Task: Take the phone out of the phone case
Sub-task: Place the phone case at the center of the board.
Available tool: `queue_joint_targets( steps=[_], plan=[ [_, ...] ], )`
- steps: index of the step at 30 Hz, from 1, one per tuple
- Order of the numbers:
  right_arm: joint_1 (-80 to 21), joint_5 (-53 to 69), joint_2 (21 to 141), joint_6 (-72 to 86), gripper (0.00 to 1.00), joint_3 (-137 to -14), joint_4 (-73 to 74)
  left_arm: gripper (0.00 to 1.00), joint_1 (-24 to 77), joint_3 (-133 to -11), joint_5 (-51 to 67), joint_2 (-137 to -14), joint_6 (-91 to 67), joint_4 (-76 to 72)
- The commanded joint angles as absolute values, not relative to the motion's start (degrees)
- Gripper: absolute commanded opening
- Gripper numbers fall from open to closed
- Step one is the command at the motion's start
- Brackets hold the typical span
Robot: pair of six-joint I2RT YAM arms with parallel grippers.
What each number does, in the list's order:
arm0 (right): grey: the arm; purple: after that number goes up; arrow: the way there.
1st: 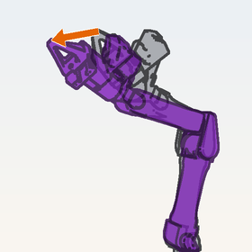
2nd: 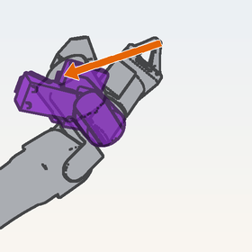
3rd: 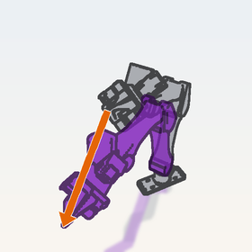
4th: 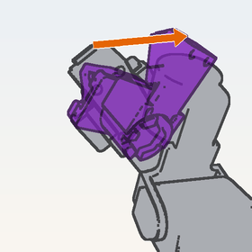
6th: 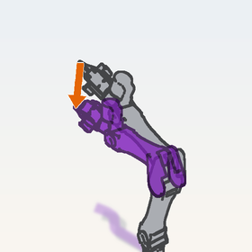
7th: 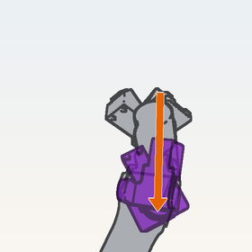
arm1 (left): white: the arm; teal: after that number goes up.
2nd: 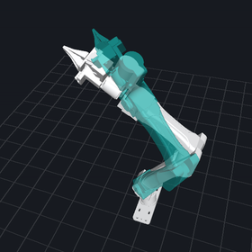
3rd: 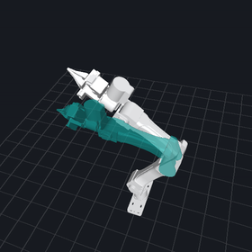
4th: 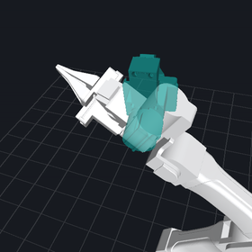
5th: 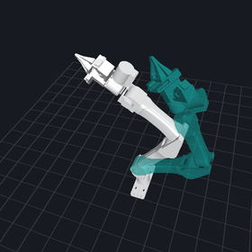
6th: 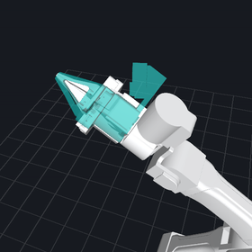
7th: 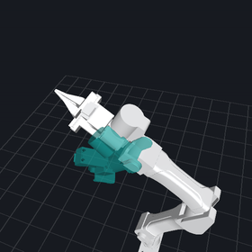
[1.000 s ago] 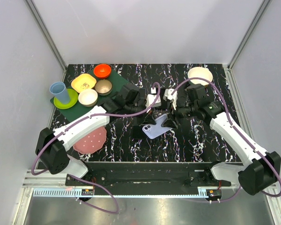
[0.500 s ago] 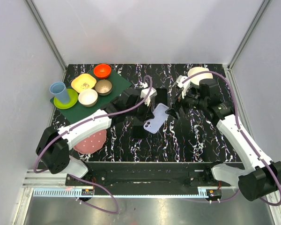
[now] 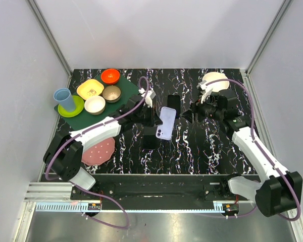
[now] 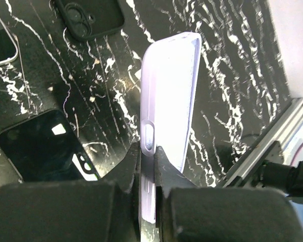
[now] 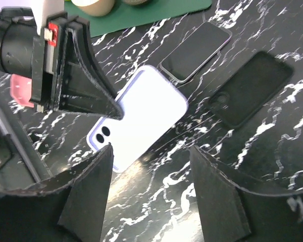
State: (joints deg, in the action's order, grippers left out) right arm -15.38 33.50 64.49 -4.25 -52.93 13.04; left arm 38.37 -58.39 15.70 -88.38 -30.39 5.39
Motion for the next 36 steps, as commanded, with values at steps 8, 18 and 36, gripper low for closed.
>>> queue_joint_targets(
  steps=[8, 18, 36],
  plan=[
    [-15.2, 45.2, 72.0, 21.2, 0.41, -44.0, -10.2, 0.0, 37.3, -55.6, 22.1, -87.1, -40.3, -8.2],
    [-15.3, 43.9, 72.9, 19.3, 0.38, -41.6, -10.1, 0.0, 36.3, -53.2, 23.6, -86.1, -43.3, -12.7],
    [-15.3, 44.6, 74.4, 16.9, 0.41, -41.0, -10.6, 0.0, 35.6, -51.8, 26.6, -84.0, -45.6, -16.2]
  ],
)
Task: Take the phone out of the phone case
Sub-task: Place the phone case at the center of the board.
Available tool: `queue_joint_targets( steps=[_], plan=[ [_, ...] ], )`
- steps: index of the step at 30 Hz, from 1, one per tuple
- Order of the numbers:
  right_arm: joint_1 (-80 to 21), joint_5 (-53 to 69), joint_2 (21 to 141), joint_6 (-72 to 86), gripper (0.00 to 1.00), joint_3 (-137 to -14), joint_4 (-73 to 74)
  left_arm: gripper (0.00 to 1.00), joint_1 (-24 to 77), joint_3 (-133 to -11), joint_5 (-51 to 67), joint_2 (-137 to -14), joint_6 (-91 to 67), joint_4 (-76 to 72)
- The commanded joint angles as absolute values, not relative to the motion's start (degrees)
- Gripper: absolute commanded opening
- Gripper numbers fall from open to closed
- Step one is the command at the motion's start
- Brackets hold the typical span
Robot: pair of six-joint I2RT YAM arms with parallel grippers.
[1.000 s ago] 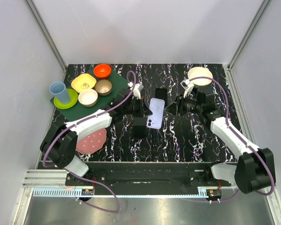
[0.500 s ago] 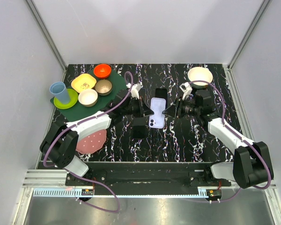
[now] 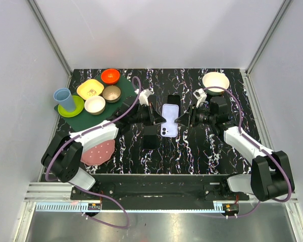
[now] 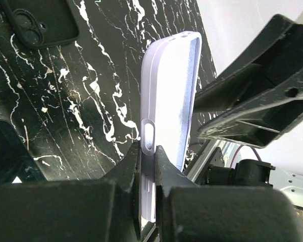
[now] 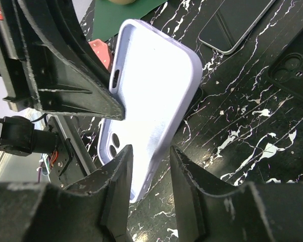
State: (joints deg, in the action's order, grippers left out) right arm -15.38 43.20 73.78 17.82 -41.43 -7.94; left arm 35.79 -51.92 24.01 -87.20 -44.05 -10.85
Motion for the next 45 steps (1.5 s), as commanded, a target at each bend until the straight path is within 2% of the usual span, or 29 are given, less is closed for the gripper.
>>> queue_joint_targets(
  steps=[1, 10, 12, 13, 15, 16, 18, 21, 25, 26, 29, 32, 35, 39, 45],
  plan=[
    [-15.2, 44.8, 74.6, 17.0, 0.41, -41.1, -10.8, 0.0, 35.6, -51.7, 26.5, -83.8, -45.6, -16.1],
    [-15.2, 47.0, 74.7, 18.5, 0.3, -40.7, -12.9, 0.0, 35.6, -51.6, 26.7, -83.7, -46.0, -16.4],
    [-15.3, 48.4, 74.6, 19.2, 0.23, -40.2, -14.2, 0.0, 35.6, -51.5, 26.8, -83.8, -45.9, -16.5],
    [-15.2, 48.9, 74.7, 19.9, 0.13, -40.1, -15.5, 0.0, 35.6, -51.6, 26.7, -83.8, -45.9, -16.4],
    [-15.3, 50.2, 74.6, 20.4, 0.03, -39.7, -16.4, 0.0, 35.6, -51.7, 26.5, -83.9, -45.6, -16.3],
    [-15.3, 50.7, 74.7, 20.5, 0.0, -39.6, -16.5, 0.0, 35.6, -51.9, 26.5, -84.0, -45.4, -16.3],
    [-15.2, 51.5, 74.5, 20.6, 0.0, -39.6, -16.9, 0.0, 35.5, -52.0, 26.4, -83.9, -44.9, -16.2],
    [-15.2, 51.3, 74.4, 20.5, 0.0, -39.6, -16.7, 0.1, 35.5, -52.4, 26.5, -83.8, -43.7, -15.6],
    [-15.3, 51.0, 74.0, 20.4, 0.0, -39.7, -16.3, 0.18, 35.0, -52.9, 27.2, -83.6, -43.2, -15.6],
    [-15.3, 50.8, 73.9, 20.5, 0.0, -39.8, -16.3, 0.33, 34.7, -53.0, 27.4, -83.6, -43.2, -15.9],
    [-15.3, 50.5, 73.9, 20.6, 0.0, -39.8, -16.0, 0.55, 34.4, -52.6, 27.9, -83.7, -43.3, -16.9],
    [-15.3, 50.2, 73.9, 20.2, 0.0, -39.9, -15.7, 0.71, 34.2, -52.6, 28.7, -83.6, -43.4, -17.3],
    [-15.3, 49.7, 74.1, 19.7, 0.0, -40.0, -14.8, 0.81, 34.0, -52.5, 29.0, -82.7, -43.2, -17.2],
    [-15.3, 49.0, 74.0, 18.8, 0.0, -40.2, -13.4, 0.99, 33.1, -52.5, 28.8, -80.9, -41.7, -16.4],
    [-15.2, 47.0, 74.3, 16.0, 0.0, -40.8, -8.4, 0.99, 29.3, -53.3, 28.4, -78.1, -38.7, -14.1]
  ],
)
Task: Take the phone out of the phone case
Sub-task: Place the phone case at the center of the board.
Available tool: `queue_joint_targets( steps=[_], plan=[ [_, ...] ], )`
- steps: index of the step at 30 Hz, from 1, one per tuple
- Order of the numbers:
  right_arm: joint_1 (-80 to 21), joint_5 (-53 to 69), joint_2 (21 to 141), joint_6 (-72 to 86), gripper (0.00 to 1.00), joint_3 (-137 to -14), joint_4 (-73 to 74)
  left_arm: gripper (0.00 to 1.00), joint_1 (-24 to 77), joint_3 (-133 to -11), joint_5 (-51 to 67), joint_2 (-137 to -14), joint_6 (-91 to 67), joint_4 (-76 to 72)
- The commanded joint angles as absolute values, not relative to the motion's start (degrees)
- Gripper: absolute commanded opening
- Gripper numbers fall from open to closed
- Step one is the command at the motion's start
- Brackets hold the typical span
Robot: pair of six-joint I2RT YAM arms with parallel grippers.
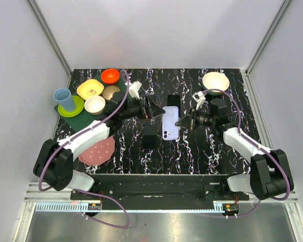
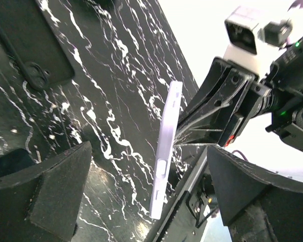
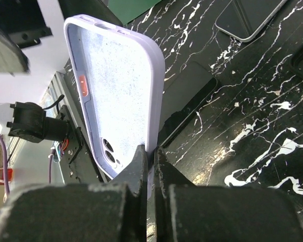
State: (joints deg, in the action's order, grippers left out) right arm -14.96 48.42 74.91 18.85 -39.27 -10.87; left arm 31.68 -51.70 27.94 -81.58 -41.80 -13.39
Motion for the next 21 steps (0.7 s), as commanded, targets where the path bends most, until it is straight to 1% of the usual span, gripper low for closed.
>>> queue_joint_targets(
  steps=[1, 8, 11, 14, 21],
  plan=[
    [-15.2, 46.9, 74.9, 15.2, 0.0, -41.3, -7.3, 0.99, 28.0, -53.8, 28.2, -77.7, -37.8, -13.4],
    [-15.1, 41.6, 78.2, 11.2, 0.0, -41.4, 2.4, 0.99, 19.9, -55.6, 26.3, -73.9, -28.6, -8.1],
    [-14.9, 41.6, 80.3, 12.1, 0.0, -41.8, 3.9, 0.99, 17.5, -56.2, 26.1, -72.8, -25.4, -5.7],
    [-14.8, 39.1, 81.7, 12.7, 0.0, -42.7, 4.7, 0.99, 15.9, -56.3, 25.3, -71.4, -23.3, -3.7],
    [-14.7, 36.1, 84.5, 16.0, 0.0, -41.5, 4.0, 0.99, 14.2, -55.9, 20.7, -67.7, -20.0, 1.4]
  ],
)
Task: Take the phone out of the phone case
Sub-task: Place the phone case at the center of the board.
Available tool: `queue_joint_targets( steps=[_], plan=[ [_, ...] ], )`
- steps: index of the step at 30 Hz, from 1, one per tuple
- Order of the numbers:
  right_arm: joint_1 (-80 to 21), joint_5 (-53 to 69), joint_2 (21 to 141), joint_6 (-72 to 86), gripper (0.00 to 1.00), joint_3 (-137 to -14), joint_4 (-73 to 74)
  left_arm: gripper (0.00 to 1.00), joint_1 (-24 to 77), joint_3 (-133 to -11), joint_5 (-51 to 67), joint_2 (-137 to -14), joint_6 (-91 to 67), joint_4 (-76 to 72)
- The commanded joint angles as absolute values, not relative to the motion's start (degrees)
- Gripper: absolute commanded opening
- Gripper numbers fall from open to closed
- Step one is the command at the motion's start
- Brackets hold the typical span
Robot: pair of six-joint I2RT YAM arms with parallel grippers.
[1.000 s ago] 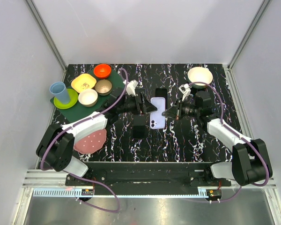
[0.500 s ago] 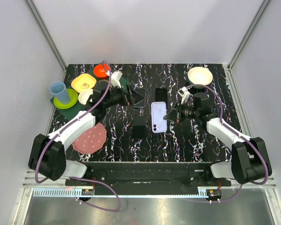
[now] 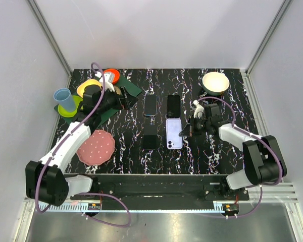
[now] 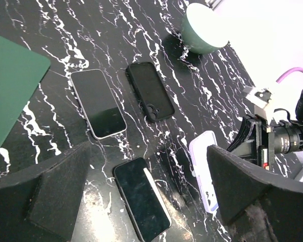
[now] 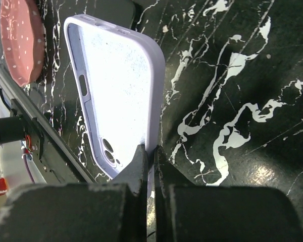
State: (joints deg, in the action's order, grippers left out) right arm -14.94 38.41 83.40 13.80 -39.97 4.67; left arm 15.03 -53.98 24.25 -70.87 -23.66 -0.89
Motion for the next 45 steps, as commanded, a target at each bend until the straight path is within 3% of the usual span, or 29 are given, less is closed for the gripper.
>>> queue_joint_targets(
  steps=[1, 30, 38, 45],
  plan=[
    [-14.7, 35.2, 84.6, 16.6, 0.0, -41.2, 3.5, 0.99, 13.8, -55.8, 20.7, -66.9, -20.0, 1.7],
    [-14.2, 34.7, 95.3, 18.1, 0.0, -41.9, 1.8, 0.99, 12.3, -55.5, 23.3, -62.4, -20.7, 4.7],
    [-13.7, 34.0, 94.8, 17.7, 0.18, -42.3, 1.8, 0.99, 12.3, -55.1, 23.8, -62.2, -21.5, 4.1],
    [-13.5, 33.8, 94.5, 17.3, 0.22, -42.5, 1.8, 0.99, 12.2, -54.8, 24.1, -62.1, -21.9, 3.9]
  ],
)
